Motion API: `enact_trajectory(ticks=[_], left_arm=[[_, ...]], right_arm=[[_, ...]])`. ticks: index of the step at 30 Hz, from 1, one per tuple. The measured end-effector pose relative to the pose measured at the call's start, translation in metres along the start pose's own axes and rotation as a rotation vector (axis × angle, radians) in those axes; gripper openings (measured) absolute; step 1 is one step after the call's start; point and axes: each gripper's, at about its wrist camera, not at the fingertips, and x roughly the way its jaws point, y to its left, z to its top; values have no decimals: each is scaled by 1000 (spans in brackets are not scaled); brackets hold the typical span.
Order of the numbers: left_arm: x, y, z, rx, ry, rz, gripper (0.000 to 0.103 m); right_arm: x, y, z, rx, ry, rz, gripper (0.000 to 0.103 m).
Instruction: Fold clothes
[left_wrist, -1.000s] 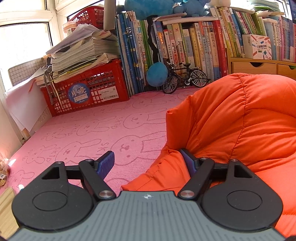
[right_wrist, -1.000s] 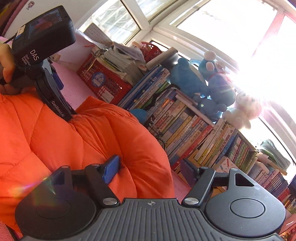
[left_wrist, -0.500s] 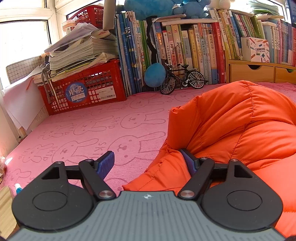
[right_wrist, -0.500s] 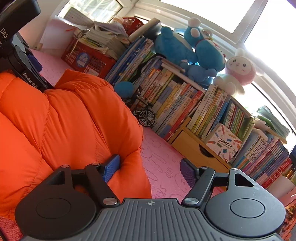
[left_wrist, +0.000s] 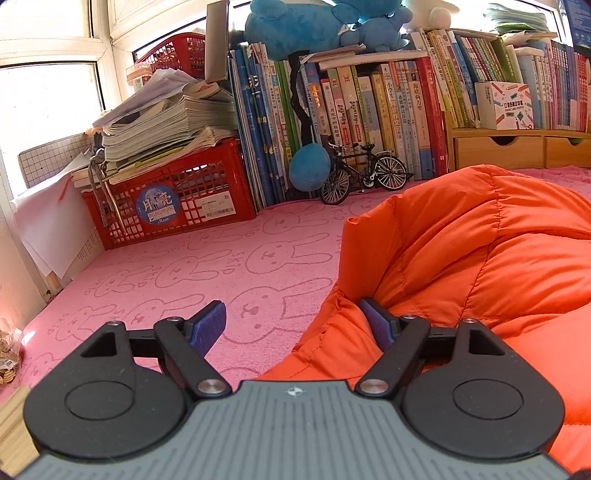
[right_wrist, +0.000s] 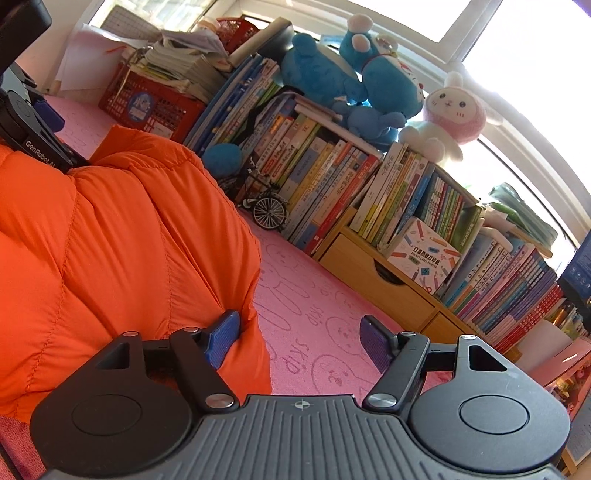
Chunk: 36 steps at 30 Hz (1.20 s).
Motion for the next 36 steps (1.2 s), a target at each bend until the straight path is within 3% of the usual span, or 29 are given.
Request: enact_trajectory(ticks=[3, 6, 9, 11, 15, 17, 24, 30, 32, 36], left_arm=[[-26, -4, 13, 57, -62, 10, 79], [-63, -8, 29, 69, -172, -98, 81], [-77, -23, 43, 115, -189, -336, 84], [-70, -41, 47, 166, -164, -444, 84], [-33, -73, 48, 295, -125, -452, 85], [-16, -74, 55, 306, -81, -449, 91], [12, -53, 50, 266, -28, -376, 96], [34, -27, 44, 211, -8, -251, 101], [42, -14, 43, 133, 39, -292, 101], [51, -6, 40, 71, 81, -337, 102]], right_arm=[[-17, 1, 7, 55, -23, -50, 71], [-24, 1, 14, 113, -32, -72, 73], [-21, 1, 19, 170, -52, -122, 73], [-16, 2, 21, 206, -58, -141, 73], [-9, 14, 20, 201, -49, -156, 72], [-6, 18, 18, 201, -32, -155, 72], [6, 18, 16, 232, 38, -101, 71], [8, 21, 17, 227, 54, -87, 71], [8, 22, 17, 225, 54, -83, 71], [8, 22, 18, 227, 52, -82, 71]])
